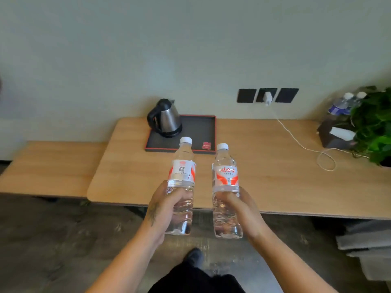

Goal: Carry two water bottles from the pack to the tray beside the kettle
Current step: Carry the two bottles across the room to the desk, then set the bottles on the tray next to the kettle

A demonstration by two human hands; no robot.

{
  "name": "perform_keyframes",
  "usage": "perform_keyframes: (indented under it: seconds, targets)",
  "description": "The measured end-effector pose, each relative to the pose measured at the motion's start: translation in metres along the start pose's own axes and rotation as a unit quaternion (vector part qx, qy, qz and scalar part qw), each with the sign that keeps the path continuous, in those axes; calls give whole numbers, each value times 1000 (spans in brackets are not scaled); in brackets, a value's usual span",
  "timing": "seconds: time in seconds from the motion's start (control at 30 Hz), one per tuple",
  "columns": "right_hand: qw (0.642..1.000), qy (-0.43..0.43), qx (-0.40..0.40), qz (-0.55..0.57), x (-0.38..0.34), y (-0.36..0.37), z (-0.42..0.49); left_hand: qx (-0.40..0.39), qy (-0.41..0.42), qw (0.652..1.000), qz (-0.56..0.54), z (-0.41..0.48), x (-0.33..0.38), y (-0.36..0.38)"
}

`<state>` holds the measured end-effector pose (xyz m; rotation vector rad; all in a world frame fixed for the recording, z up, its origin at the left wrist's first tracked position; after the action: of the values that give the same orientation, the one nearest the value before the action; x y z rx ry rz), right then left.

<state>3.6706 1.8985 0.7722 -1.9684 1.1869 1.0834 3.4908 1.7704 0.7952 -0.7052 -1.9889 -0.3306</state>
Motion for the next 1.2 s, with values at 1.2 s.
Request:
perform_keyframes:
  seconds: [1.2]
  targets:
    - [998,-7,53,-36,-124,78,273,-118,18,991,53,309,115,90]
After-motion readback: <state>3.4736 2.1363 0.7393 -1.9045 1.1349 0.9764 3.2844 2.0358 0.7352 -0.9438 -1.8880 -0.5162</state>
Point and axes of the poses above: each hand's wrist, its own z-axis towards the middle knuckle, its own y-axis out of the palm, x = y × z, the point moved 9 cm from there along z, towards the middle knuckle, and after that the axes turned 11 degrees about x, right-handed, at the moved point
